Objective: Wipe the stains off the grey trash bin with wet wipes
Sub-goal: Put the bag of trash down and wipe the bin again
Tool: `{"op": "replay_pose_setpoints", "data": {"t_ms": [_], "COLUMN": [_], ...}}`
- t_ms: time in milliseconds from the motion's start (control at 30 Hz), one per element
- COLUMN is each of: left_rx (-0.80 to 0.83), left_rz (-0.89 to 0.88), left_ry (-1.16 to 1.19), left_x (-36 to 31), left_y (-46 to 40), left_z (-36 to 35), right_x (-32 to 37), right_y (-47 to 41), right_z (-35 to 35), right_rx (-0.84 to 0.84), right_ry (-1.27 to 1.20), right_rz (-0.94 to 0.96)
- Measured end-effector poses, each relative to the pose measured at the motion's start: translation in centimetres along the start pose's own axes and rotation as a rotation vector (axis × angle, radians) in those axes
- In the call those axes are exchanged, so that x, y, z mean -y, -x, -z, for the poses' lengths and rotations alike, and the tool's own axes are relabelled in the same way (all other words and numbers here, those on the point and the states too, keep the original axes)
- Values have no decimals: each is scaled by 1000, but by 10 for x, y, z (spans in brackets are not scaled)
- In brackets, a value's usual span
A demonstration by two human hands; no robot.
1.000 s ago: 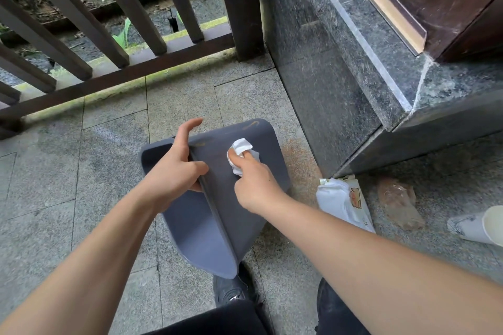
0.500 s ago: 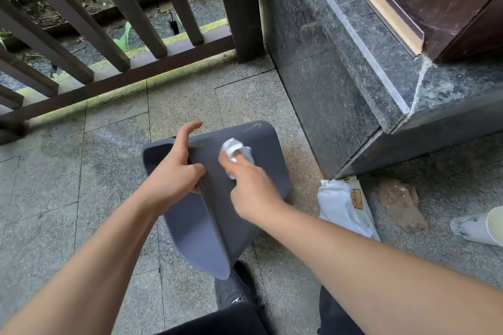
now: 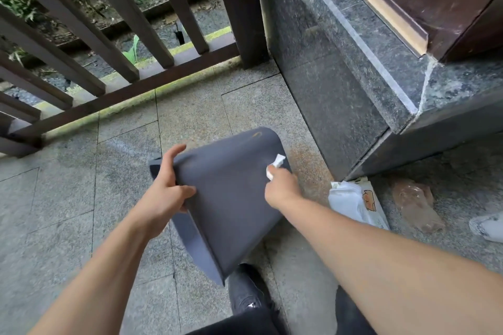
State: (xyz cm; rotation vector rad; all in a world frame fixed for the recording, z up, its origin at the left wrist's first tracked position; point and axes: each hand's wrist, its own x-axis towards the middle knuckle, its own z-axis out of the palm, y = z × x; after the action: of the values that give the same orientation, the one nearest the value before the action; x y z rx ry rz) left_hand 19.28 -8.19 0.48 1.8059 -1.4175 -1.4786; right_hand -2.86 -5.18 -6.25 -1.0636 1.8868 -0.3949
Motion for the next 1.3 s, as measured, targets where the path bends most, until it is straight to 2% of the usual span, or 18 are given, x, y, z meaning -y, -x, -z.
{"op": "replay_pose_setpoints", "data": {"t_ms": [100,267,400,500,567,633,733,800,933,1067,1300], "left_rx": [1,2,-8,33,94,177,255,245,212,202,211], "left_rz": [43,49,53,9,-89,-189,-229,-249,-294,-293,-307], "left_ry": [5,60,91,-5,-119,-261,-418,-507,-626,-622,-638], "left_x": [10,14,12,5,-1,-7,-17,-20,-26,-32,-38], "left_y": [0,-5,-4,1,3,5,8,11,15,12,11], "left_z": [9,12,11,7,0,-8,-13,-15,-21,-31,-38], "right_x": [8,9,19,14,2,-12,-28,-35,-41,-22,25], "right_y": [-21,-27,-31,-35,-36,-35,-34,-34,-23,-10,29], "right_z": [26,49,53,57,58,58,62,62,46,28,4], "right_rx": [64,136,138,99,59,-18,-133,-157,-127,-129,-21], "right_ry": [-69,-327,-428,-495,-398,-195,-73,-16,55,106,78], "right_rz": [-34,-88,-91,-95,-71,-59,-50,-48,60,174,578]}}
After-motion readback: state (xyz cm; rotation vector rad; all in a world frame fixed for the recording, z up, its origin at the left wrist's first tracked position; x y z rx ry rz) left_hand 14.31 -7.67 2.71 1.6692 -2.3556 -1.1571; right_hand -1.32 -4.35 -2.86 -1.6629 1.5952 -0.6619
